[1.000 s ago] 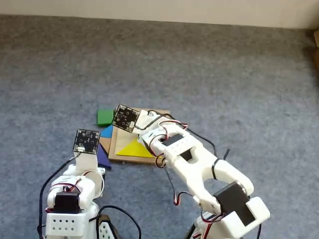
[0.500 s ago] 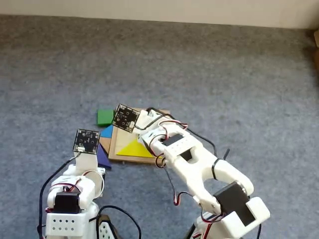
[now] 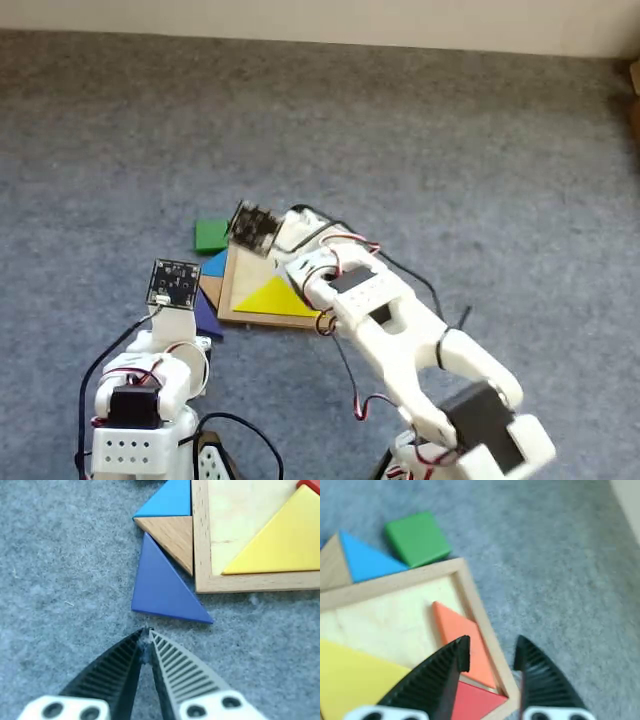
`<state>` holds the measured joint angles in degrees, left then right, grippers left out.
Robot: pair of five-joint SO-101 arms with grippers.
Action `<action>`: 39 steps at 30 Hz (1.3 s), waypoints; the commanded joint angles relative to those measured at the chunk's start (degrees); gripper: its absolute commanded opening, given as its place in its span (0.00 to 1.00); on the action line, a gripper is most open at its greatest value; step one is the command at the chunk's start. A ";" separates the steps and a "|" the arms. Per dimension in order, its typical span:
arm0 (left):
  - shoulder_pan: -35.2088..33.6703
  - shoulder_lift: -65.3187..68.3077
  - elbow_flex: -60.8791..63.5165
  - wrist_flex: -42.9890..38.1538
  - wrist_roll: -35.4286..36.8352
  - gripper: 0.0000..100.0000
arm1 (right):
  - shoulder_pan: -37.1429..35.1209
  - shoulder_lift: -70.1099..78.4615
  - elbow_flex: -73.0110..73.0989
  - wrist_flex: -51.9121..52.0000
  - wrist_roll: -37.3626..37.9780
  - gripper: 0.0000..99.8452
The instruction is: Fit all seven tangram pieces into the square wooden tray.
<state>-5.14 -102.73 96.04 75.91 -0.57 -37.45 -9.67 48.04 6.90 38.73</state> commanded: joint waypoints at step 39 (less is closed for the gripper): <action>-0.48 -1.36 1.10 0.26 -0.35 0.01 | 7.08 17.45 -15.96 10.95 -10.81 0.01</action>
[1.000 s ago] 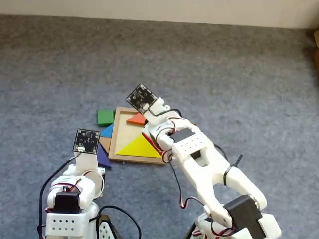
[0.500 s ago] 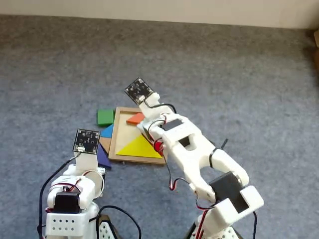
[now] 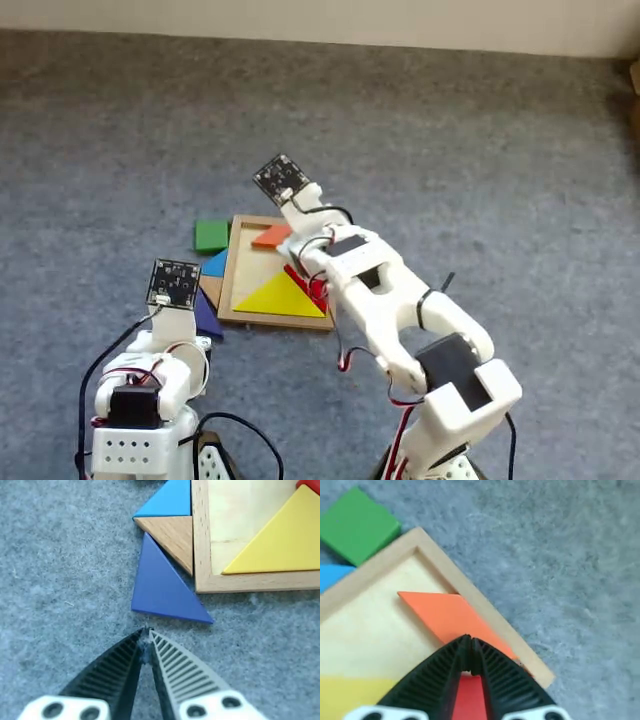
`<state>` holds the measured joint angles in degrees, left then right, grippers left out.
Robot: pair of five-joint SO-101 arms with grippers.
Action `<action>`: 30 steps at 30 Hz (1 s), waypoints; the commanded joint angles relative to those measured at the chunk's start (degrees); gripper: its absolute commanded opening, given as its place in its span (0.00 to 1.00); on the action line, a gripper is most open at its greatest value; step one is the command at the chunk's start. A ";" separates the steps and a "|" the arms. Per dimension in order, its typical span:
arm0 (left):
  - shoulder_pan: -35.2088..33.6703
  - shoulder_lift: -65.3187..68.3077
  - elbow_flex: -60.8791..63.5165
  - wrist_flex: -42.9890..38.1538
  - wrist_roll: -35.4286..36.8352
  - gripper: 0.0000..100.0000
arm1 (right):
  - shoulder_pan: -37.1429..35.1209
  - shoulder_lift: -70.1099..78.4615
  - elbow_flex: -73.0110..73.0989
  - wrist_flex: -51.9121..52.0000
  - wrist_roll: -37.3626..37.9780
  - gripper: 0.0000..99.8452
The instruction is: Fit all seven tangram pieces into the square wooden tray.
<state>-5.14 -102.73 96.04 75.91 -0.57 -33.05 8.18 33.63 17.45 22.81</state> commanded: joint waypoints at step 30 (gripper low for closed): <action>-0.48 -1.36 1.10 0.26 -0.35 0.01 | 8.84 -22.46 7.52 0.04 6.95 0.01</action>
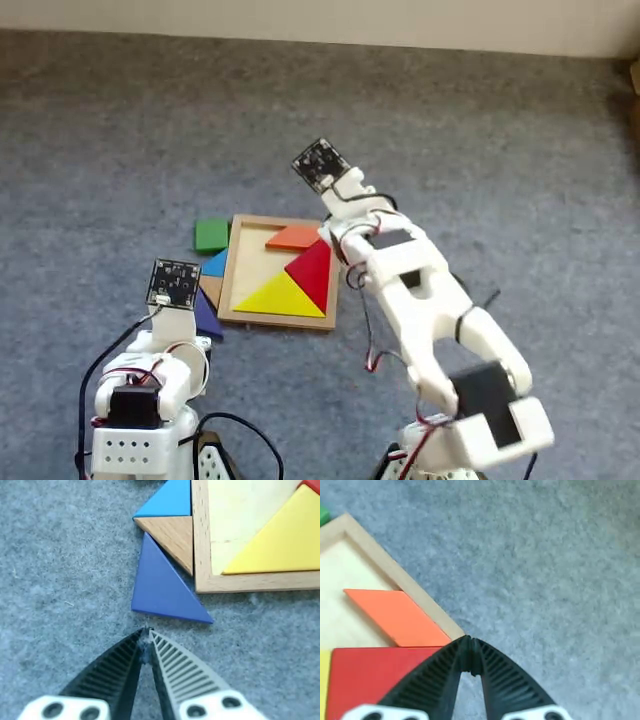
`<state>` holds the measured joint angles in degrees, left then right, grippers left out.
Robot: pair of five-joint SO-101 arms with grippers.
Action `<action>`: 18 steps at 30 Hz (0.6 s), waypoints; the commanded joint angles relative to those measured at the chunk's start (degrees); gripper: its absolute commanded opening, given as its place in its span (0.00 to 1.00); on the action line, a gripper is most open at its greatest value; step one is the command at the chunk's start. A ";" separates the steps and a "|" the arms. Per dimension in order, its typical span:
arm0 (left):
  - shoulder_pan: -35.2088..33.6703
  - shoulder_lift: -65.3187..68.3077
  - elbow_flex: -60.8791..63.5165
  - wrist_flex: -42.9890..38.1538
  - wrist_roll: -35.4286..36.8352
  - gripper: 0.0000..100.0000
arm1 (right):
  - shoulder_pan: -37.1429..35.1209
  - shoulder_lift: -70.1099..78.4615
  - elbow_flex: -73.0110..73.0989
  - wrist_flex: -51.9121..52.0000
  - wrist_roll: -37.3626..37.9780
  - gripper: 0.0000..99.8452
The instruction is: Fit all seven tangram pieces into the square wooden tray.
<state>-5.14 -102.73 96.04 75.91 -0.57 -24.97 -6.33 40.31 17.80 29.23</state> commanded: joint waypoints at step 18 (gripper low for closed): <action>-0.48 -1.36 1.10 0.26 -0.35 0.01 | 4.70 -41.19 31.16 -0.31 0.53 0.01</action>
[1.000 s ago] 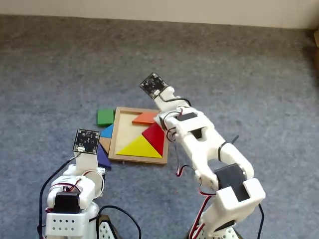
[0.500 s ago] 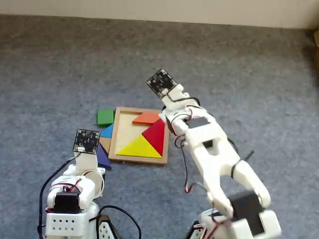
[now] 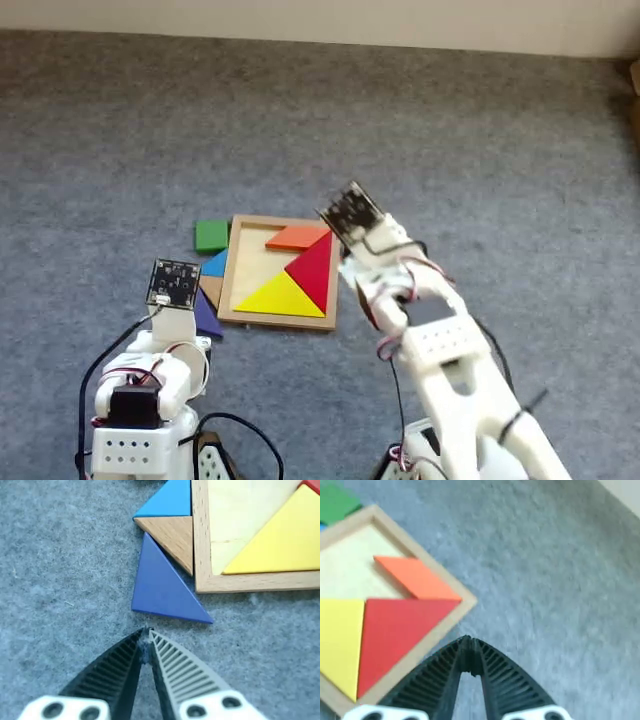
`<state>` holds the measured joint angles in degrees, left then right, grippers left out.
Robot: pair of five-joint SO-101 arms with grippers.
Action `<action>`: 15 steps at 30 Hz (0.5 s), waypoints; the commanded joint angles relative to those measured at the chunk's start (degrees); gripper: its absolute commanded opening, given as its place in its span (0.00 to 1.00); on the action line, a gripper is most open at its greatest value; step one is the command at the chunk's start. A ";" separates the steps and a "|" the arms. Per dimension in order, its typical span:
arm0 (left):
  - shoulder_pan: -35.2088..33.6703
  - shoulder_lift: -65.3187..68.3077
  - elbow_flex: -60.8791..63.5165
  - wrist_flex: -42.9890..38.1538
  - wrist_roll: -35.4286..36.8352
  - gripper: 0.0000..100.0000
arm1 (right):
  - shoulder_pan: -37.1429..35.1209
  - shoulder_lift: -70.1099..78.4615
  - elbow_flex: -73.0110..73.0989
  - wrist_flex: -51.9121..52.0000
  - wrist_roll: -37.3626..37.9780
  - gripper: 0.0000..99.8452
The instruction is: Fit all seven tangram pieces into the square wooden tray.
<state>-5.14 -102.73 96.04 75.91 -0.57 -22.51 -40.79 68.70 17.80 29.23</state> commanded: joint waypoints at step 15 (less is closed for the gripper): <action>-0.48 -1.36 1.10 0.26 -0.35 0.01 | 5.14 -36.70 28.09 -0.31 0.62 0.01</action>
<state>-5.14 -102.73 96.04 75.91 -0.57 -17.85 -71.03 94.81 17.80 29.23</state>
